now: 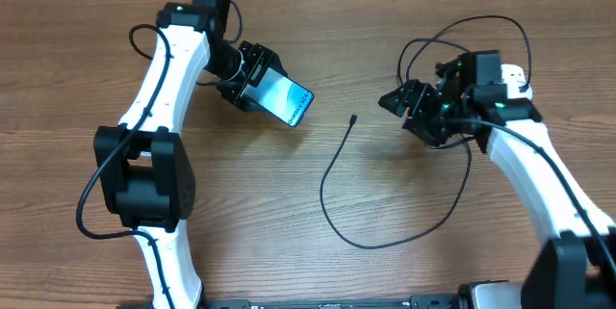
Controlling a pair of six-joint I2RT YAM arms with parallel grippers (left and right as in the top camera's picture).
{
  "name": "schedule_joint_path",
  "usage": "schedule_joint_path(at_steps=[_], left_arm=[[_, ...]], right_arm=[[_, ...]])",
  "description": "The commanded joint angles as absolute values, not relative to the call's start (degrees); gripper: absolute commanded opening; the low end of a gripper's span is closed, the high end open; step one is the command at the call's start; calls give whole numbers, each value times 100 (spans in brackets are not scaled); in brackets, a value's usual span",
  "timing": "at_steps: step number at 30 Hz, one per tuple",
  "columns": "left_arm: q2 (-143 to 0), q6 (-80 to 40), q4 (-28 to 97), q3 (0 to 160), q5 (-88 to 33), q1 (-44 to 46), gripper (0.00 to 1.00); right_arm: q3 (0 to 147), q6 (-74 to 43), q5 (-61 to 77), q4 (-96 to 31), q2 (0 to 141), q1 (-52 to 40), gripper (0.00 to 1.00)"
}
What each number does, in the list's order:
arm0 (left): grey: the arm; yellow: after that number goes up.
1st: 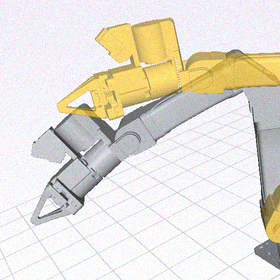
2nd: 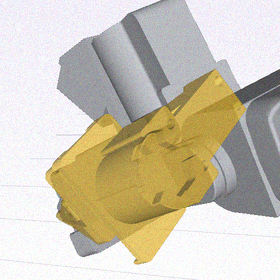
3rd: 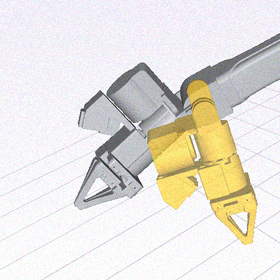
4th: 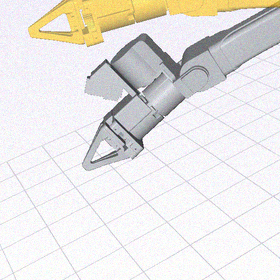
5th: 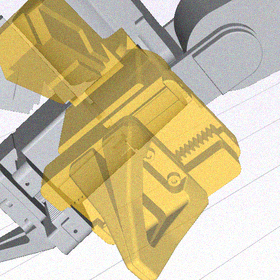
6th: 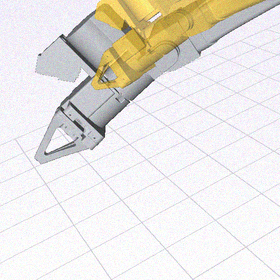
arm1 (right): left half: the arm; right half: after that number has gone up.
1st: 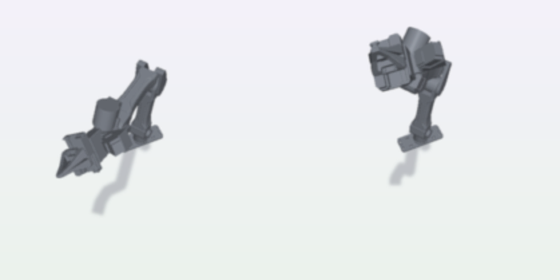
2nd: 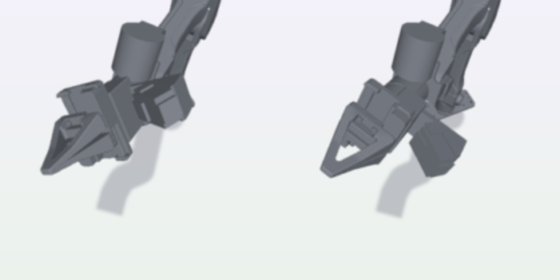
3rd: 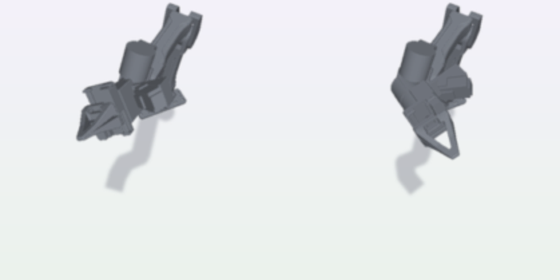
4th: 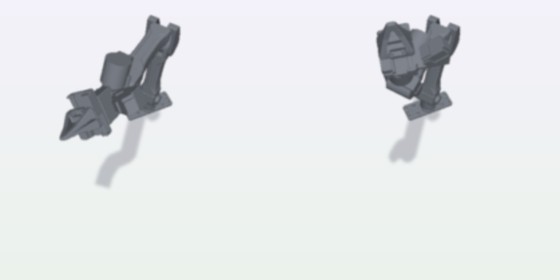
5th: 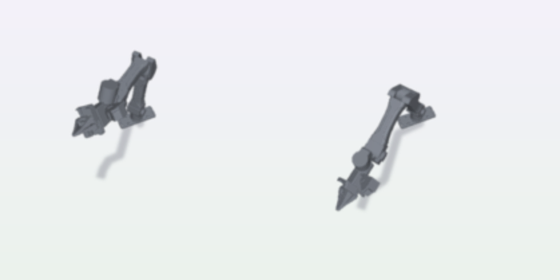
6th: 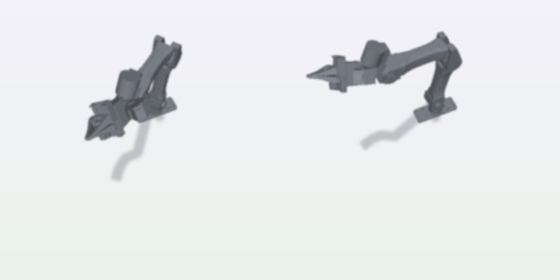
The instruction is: Plug charger to phone and switch on socket
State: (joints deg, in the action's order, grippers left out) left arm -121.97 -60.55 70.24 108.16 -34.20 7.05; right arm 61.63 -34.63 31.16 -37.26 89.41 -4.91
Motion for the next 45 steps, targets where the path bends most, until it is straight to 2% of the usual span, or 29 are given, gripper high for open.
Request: schedule_joint_path(at_steps=[1, 6, 14, 19, 24, 35, 40, 45], left_arm=[[-12138, -6195, 7022, 10978, -3756, 631, 61], [-12138, -6176, 7024, 10978, -3986, 635, 61], [-12138, -6178, 7024, 10978, -5660, 635, 63], [-12138, -6178, 7026, 10978, -6353, 635, 59], [-12138, -6176, 7024, 10978, -6910, 633, 61], [-12138, -6173, 7022, 10978, -6700, 633, 61], [-12138, -6204, 7024, 10978, -5496, 639, 55], [-12138, -6420, 7026, 10978, -3859, 642, 56]], right_arm=[[6270, -3653, 3190, -3559, 9321, -580, 75], [6270, -3710, 3181, -3470, 9485, -707, 75], [6270, -3734, 3232, -3476, 9485, -707, 75], [6270, -3756, 3229, -3500, 9485, -707, 75], [6270, -3756, 3232, -3500, 9485, -707, 75], [6270, -3750, 3234, -3516, 9485, -707, 75], [6270, -3570, 3664, -3218, 9485, -709, 75], [6270, -3577, 3935, -2816, 9485, -827, 75]])
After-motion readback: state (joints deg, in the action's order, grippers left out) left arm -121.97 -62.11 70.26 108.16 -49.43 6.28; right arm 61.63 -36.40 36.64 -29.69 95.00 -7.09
